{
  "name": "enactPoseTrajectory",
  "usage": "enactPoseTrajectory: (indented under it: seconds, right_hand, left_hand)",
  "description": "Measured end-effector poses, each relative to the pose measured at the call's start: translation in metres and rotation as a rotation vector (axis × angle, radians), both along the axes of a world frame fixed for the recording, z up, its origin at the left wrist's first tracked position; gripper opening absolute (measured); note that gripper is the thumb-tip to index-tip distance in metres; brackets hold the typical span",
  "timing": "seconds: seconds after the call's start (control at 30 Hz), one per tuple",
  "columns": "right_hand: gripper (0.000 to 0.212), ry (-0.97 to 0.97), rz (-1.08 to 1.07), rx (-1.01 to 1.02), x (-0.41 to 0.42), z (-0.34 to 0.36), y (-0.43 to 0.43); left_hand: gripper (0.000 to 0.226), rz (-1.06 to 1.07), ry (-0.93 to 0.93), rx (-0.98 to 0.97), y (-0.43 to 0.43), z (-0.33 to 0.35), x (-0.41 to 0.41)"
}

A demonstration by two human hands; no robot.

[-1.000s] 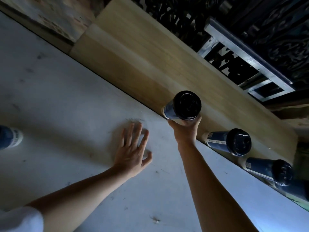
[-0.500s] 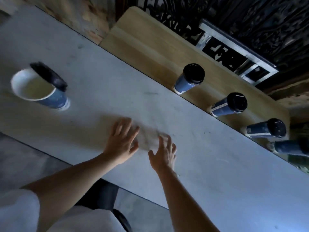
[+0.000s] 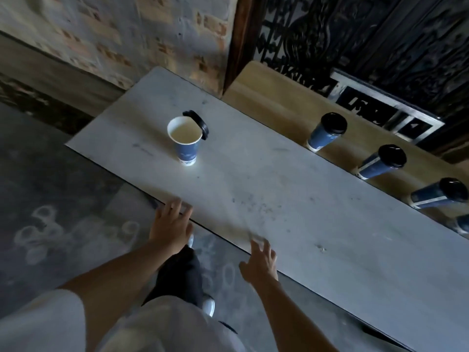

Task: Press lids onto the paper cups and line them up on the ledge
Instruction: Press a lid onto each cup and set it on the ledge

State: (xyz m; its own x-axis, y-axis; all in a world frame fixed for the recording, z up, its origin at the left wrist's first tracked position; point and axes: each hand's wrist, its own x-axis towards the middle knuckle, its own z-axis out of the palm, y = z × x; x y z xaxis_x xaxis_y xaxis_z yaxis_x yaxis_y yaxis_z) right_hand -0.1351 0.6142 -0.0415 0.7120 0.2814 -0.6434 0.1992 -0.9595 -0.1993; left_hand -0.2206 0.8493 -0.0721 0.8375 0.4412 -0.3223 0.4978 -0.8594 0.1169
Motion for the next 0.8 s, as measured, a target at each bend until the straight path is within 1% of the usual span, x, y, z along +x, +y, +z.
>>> enactPoseTrajectory:
  seconds: [0.17,0.23,0.3,0.43,0.5,0.57,0.63,0.7,0.73,0.8]
  right_hand:
    - [0.073,-0.004,0.06,0.028,0.003,0.001,0.064]
    - [0.074,0.002,0.026,0.009,0.008,0.0,0.101]
    - [0.069,-0.004,-0.022,0.006,0.017,-0.001,0.137]
    - [0.063,0.012,-0.042,-0.002,0.036,-0.006,0.193]
    - [0.054,0.055,-0.064,-0.01,0.043,-0.006,0.215]
    - [0.043,0.121,-0.106,0.025,0.05,-0.001,0.23]
    - [0.032,0.129,-0.24,0.088,0.062,0.009,0.238]
    - [0.03,0.104,-0.487,0.165,0.086,0.021,0.244]
    - [0.029,0.104,-0.625,0.232,0.101,0.028,0.245]
    - [0.022,0.151,-0.899,0.447,0.125,0.044,0.248]
  left_hand:
    - [0.052,0.061,0.007,-0.002,0.067,0.002,-0.012]
    - [0.055,0.066,0.032,-0.025,0.098,-0.001,-0.01]
    - [0.057,0.065,0.039,-0.04,0.129,-0.005,-0.004]
    - [0.061,0.012,0.048,-0.048,0.176,-0.008,0.014]
    - [0.063,-0.016,0.037,-0.073,0.191,-0.008,0.027]
    - [0.062,-0.045,0.019,-0.111,0.2,-0.003,0.042]
    - [0.06,-0.058,-0.043,-0.197,0.202,0.005,0.059]
    - [0.063,-0.052,-0.136,-0.373,0.202,0.016,0.075]
    - [0.067,-0.049,-0.186,-0.455,0.202,0.021,0.082]
    - [0.077,-0.038,-0.273,-0.591,0.203,0.029,0.088]
